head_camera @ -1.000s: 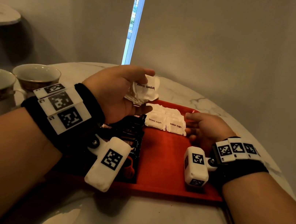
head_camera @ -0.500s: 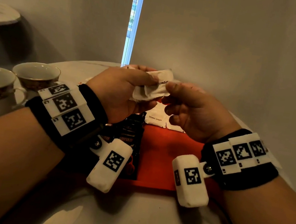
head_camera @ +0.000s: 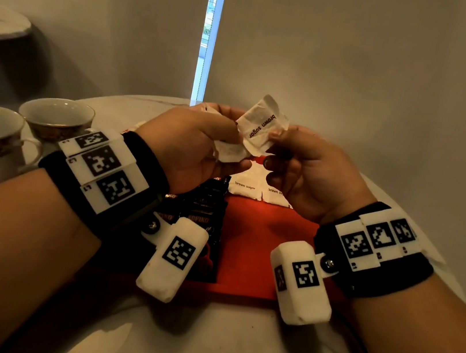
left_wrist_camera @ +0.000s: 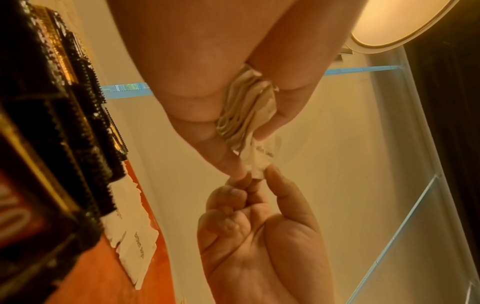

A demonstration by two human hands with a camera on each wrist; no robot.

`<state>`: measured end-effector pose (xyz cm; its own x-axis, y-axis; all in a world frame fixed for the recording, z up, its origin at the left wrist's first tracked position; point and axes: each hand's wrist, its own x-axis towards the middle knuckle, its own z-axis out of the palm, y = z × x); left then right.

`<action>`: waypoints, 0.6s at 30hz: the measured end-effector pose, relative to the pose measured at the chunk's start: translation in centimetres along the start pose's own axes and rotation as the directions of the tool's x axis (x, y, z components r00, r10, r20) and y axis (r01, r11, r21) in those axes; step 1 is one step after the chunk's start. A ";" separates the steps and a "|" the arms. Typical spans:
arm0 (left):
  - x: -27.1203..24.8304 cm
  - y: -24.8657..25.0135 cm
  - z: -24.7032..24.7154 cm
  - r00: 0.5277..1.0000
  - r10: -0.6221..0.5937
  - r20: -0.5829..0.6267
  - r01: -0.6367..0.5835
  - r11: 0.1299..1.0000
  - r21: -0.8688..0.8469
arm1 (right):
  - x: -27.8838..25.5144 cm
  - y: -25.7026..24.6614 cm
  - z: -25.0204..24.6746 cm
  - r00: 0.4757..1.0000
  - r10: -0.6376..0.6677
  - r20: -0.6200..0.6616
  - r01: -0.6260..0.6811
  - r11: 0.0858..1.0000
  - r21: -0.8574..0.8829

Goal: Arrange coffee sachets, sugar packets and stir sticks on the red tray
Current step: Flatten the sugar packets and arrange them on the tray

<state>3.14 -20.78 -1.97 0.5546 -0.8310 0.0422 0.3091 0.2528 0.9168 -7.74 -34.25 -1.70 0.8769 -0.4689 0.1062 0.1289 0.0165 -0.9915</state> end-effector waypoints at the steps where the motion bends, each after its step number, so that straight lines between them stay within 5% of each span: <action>1: 0.0 0.0 0.0 1.000 -0.008 -0.002 0.008 1.000 0.009 | 0.0 0.0 0.0 1.000 0.001 -0.006 -0.001 1.000 0.015; 10: -0.2 0.1 0.0 0.996 -0.024 -0.086 0.025 1.000 0.016 | 0.6 0.2 0.0 0.986 -0.030 -0.166 0.055 0.988 0.148; 18: 0.0 -0.1 -0.5 0.999 -0.033 0.037 0.028 0.992 0.122 | -0.3 0.2 0.9 0.997 -0.064 -0.050 0.066 0.997 0.050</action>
<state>3.47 -20.60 -2.24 0.5154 -0.8565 0.0265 0.2278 0.1668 0.9593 -7.55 -33.27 -1.91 0.8424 -0.5129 0.1651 0.2098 0.0301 -0.9773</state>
